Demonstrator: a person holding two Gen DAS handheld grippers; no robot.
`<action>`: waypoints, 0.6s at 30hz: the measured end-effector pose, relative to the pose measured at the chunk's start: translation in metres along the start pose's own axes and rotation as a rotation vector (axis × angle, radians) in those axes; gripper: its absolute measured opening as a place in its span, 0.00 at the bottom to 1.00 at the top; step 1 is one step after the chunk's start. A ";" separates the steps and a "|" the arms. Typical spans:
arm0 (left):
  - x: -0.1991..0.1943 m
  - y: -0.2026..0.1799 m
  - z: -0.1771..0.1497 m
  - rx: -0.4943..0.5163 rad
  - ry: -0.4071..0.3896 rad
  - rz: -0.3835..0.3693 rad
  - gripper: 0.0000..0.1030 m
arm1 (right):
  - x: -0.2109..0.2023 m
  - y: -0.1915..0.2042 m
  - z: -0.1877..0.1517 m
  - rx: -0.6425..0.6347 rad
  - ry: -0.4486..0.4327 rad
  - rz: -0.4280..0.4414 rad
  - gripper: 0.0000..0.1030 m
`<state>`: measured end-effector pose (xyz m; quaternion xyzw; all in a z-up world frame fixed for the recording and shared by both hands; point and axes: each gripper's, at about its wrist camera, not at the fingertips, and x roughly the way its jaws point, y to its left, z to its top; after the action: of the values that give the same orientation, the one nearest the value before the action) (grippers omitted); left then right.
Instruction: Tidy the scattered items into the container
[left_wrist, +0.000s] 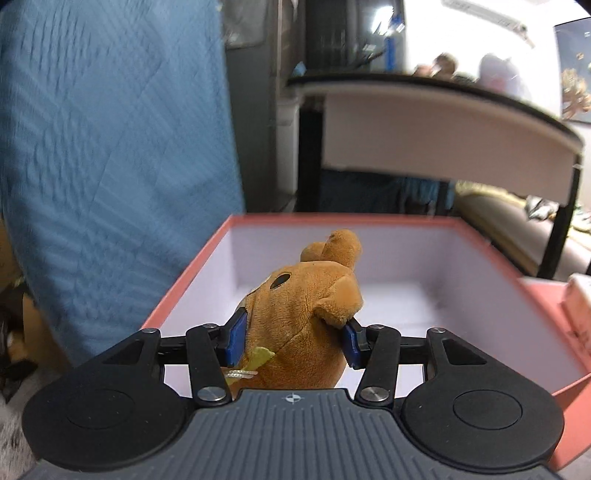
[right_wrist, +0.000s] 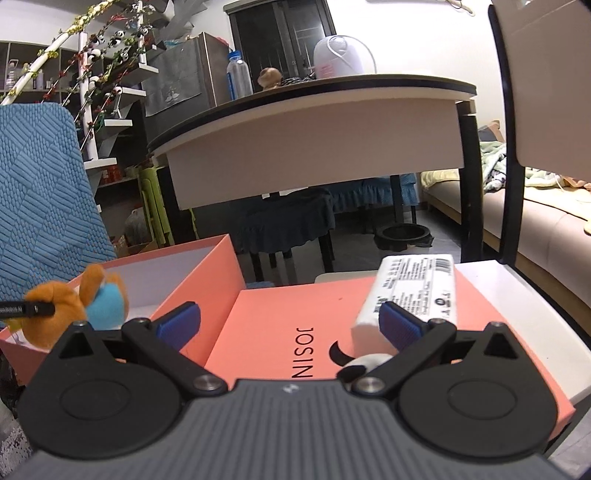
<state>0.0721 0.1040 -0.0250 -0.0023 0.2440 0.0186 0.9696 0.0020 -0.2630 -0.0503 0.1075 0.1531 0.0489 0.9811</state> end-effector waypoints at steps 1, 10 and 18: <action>0.005 0.004 -0.002 -0.006 0.023 0.002 0.53 | 0.000 0.000 0.000 -0.001 0.000 -0.001 1.00; 0.001 0.013 -0.006 -0.010 0.013 -0.018 0.72 | -0.002 0.002 -0.001 -0.015 0.002 -0.006 1.00; -0.024 -0.010 -0.007 0.035 -0.067 -0.030 0.91 | -0.004 0.004 -0.001 -0.027 0.003 -0.011 1.00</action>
<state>0.0483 0.0931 -0.0196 0.0118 0.2117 0.0000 0.9773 -0.0021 -0.2590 -0.0490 0.0935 0.1545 0.0458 0.9825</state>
